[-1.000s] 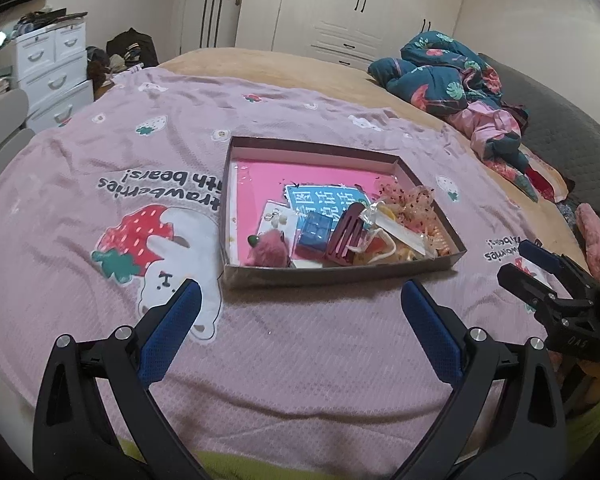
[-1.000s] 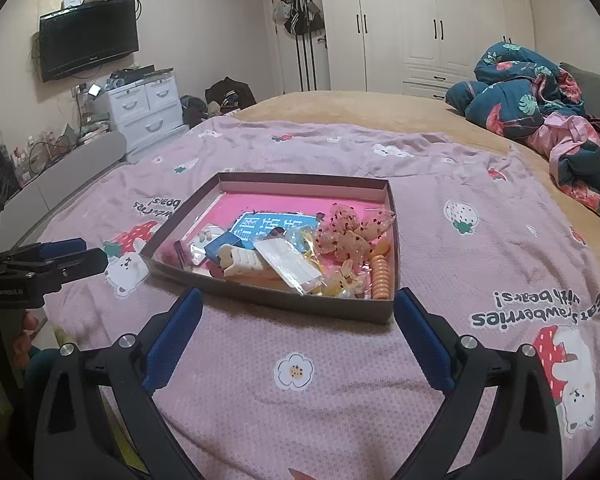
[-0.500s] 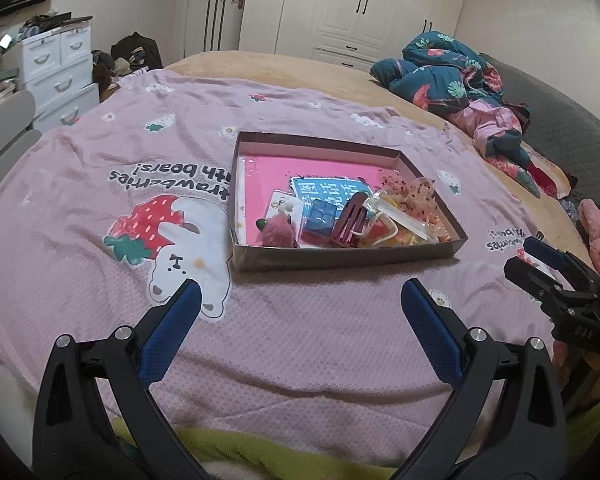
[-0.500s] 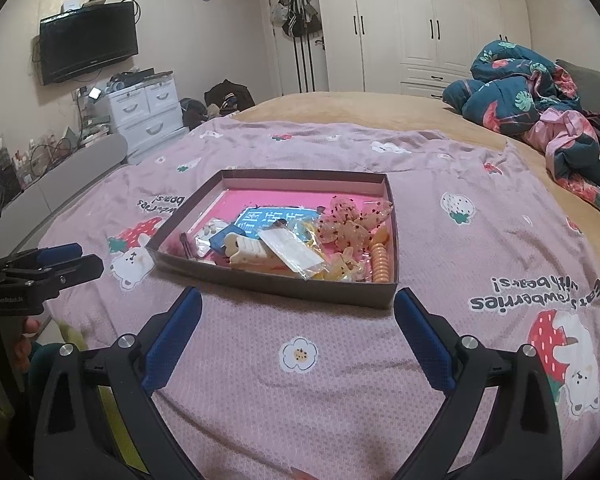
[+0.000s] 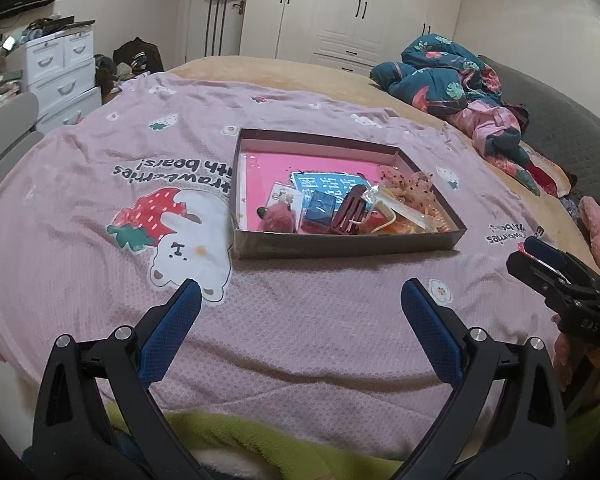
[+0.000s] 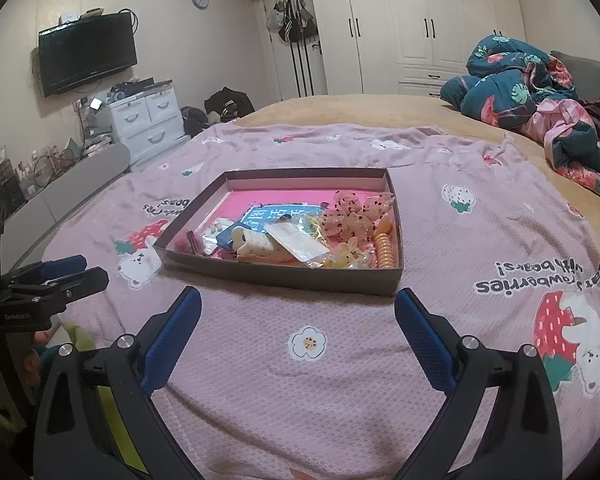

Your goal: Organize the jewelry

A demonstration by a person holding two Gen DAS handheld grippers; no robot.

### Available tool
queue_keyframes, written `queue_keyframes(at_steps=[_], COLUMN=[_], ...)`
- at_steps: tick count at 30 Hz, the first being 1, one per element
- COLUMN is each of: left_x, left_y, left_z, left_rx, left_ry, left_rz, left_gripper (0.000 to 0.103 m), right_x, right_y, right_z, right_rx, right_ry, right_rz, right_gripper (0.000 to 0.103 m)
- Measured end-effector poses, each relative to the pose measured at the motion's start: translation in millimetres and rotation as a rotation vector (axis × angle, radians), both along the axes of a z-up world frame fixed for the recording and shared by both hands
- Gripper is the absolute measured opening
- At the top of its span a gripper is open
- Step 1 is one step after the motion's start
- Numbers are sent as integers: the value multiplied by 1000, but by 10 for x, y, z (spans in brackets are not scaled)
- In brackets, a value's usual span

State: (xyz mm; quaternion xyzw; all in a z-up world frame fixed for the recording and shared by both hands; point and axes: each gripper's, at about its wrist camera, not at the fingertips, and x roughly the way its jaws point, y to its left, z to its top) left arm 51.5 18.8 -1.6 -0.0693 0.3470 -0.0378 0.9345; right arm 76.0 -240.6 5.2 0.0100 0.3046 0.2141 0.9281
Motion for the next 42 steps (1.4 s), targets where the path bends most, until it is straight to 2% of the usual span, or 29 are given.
queue_keyframes(at_steps=[8,22,34,42], left_x=[-53,-121,-126,-128], left_y=[-18,-49,-99,-99], left_z=[-25,-70,-139,-139], left_rx=[7,21,36,39], left_ry=[-9,-48,-34,-31], left_rz=[-3,15,20,25], left_gripper=[94,94,94,94], right_x=[-52,-247,-233,-221], right_y=[-15,-14,88,94], right_z=[-80,-111,-294,-300], right_rx=[6,-8,-28,-29], right_ry=[6,-77,-19,-12], right_rz=[-12,-39,-37,-39], right_gripper=[97,98,98,98])
